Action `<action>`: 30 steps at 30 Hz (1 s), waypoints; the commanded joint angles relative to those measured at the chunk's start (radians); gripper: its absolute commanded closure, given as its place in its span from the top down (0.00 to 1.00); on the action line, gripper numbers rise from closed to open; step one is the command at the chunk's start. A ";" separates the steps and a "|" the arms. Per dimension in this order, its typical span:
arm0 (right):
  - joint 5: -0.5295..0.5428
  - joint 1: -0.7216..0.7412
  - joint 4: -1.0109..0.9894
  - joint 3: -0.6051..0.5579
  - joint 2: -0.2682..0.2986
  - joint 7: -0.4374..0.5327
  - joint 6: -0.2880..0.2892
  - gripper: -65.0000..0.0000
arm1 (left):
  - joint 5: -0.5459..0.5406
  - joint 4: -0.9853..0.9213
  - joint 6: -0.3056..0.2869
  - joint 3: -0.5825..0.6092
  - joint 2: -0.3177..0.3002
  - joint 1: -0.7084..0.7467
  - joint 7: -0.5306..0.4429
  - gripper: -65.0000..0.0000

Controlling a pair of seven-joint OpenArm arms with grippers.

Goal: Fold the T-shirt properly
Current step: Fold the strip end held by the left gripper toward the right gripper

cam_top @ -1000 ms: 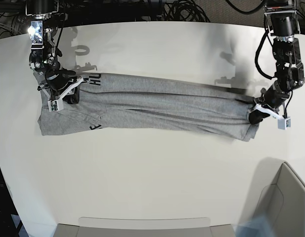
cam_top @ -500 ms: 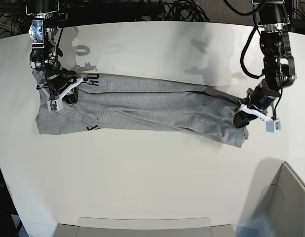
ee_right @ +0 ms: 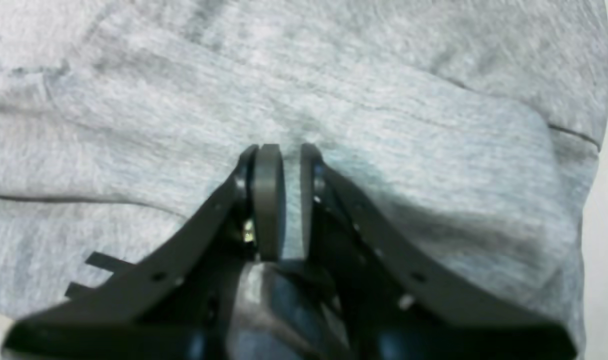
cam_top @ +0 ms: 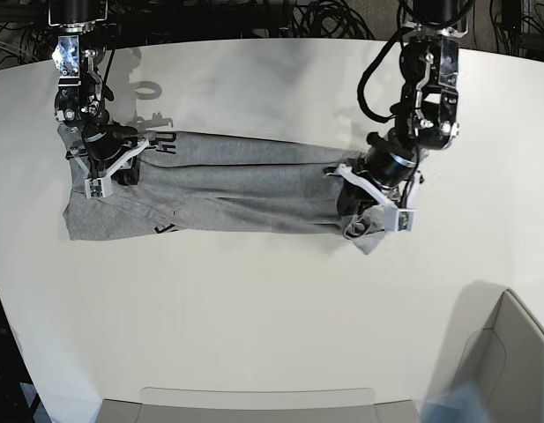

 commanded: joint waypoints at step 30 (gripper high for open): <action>-0.012 0.003 0.005 -0.046 0.006 -0.029 -0.006 0.14 | 0.215 -0.209 0.124 0.379 0.188 -0.128 -0.079 0.00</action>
